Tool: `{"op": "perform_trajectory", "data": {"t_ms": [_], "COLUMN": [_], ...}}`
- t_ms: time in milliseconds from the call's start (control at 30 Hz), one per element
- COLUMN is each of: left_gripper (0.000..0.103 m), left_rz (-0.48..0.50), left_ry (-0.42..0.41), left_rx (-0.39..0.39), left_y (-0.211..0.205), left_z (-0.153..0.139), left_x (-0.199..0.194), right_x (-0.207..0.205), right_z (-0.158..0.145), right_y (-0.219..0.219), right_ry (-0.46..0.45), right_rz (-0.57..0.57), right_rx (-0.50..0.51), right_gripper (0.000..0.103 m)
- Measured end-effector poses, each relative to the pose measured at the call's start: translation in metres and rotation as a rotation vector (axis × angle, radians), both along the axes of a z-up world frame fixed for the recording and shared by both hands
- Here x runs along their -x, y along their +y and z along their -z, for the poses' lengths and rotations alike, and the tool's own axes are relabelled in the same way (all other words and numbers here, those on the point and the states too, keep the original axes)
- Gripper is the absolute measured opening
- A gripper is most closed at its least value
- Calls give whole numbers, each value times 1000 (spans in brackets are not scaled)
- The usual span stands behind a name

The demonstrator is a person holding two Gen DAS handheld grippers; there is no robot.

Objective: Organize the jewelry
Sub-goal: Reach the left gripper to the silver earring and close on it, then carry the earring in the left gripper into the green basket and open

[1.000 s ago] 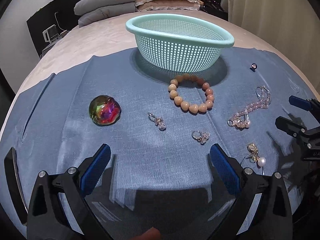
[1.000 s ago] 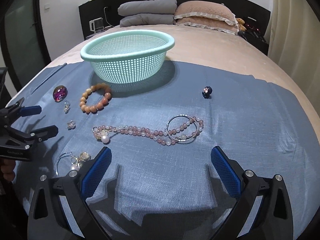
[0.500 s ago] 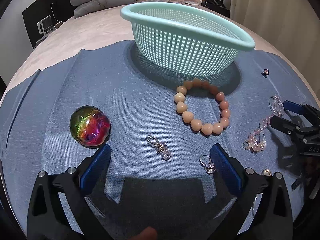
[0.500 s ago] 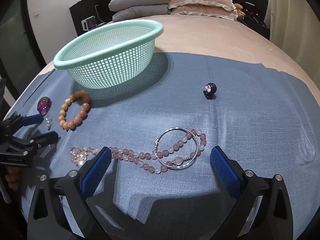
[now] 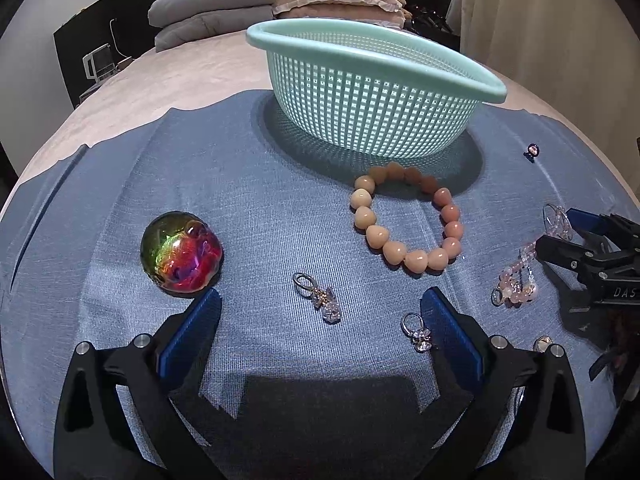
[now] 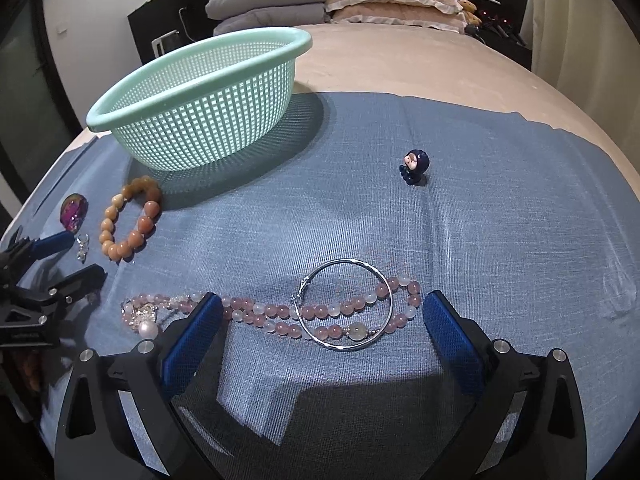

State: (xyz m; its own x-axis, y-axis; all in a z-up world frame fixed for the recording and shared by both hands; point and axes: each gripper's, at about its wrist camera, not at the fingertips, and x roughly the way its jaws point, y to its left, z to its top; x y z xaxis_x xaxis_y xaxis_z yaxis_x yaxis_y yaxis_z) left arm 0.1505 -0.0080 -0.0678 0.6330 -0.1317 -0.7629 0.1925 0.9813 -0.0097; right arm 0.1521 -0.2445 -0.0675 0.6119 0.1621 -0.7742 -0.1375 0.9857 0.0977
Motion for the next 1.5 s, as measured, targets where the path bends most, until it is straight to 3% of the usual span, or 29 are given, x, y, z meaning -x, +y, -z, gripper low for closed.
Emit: {"op": "perform_trajectory", "data": {"t_ms": [67,100,167,333,400,733,1100,1500], "left_gripper": [82,72,57,15,14,10,10,11], "left_rz": [-12,-17,-10,64,74,70,131,180], "left_ry": [-13,-16,-21,-41,-59,-17,-103,-212], "left_rx": [18,20,12,-51,-112,-37,37,16], "left_y": [5,7,9,-10,-19,-5,-10,0], "left_z": [-3,-3,-4,-4,-4,-17,-60,-121], "left_x": [3,4,5,14,17,18,33,17], "right_x": [1,1,3,4,5,20,34,5], "right_z": [-2,-3,-4,-6,-6,-19,-66,-129], "right_y": [-7,-11,-19,-17,-17,-24,-18,5], "right_ry": [-6,-13,-15,-21,-22,-65,-179,-280], "right_rz": [15,33,54,39,36,25,-48,-144], "right_rx": [-24,-31,-44,-40,-38,-32,-32,-31], "right_gripper": [90,75,61,42,42,41,41,42]}}
